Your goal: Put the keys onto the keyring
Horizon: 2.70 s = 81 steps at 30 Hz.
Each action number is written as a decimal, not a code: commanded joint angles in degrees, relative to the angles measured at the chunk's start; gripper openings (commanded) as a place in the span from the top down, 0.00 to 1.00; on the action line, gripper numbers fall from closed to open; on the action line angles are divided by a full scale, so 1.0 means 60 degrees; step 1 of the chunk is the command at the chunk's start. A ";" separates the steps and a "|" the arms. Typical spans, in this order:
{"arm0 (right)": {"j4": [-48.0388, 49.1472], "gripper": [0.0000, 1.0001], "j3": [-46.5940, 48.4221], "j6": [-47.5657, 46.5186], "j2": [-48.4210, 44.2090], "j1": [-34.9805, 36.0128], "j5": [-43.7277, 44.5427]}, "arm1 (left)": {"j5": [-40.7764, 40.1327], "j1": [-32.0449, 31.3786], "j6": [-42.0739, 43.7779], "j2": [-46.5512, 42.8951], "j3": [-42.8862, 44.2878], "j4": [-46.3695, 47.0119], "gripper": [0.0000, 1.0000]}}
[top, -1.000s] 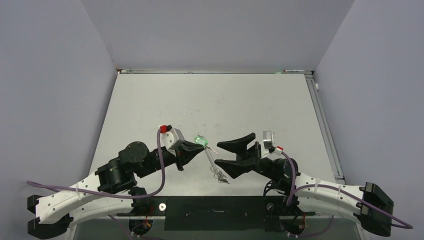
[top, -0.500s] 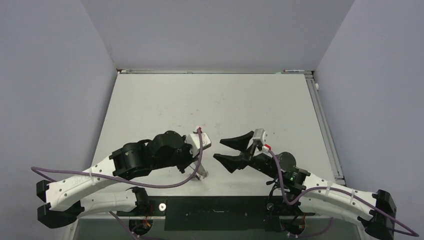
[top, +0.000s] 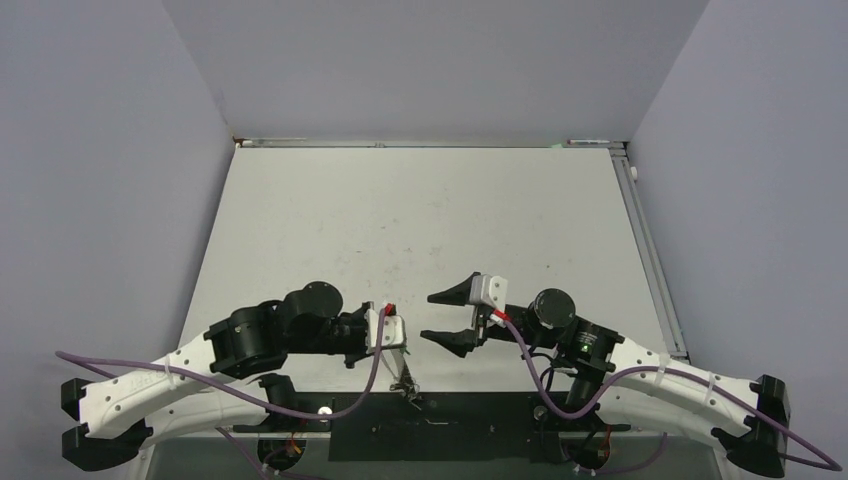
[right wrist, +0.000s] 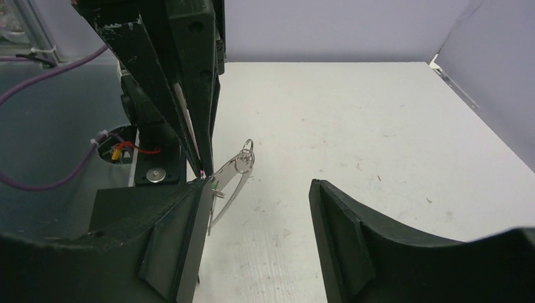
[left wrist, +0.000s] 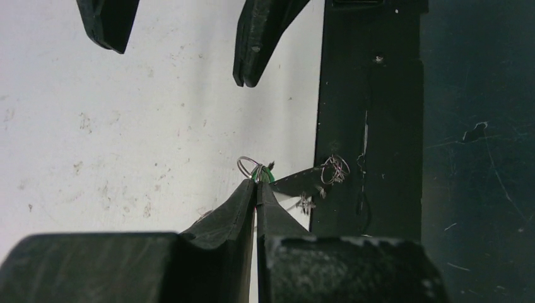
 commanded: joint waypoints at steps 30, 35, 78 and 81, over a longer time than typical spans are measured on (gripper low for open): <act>-0.2894 0.54 0.2753 -0.3134 0.1549 0.0304 -0.2216 | 0.2541 0.1521 0.2794 -0.2051 -0.2046 0.4527 1.00; -0.3221 0.55 0.2962 -0.3206 0.1855 0.0382 -0.1991 | 0.2909 0.1627 0.2564 -0.2109 -0.2101 0.4648 1.00; 0.0219 0.95 0.1919 -0.0895 0.2181 0.0179 0.1855 | 0.2777 0.2784 0.0210 -0.1906 -0.3084 0.7705 0.91; -0.0189 0.95 0.1968 -0.1251 0.1970 0.0131 0.1797 | 0.2679 0.2780 0.0358 -0.2112 -0.3138 0.7685 0.51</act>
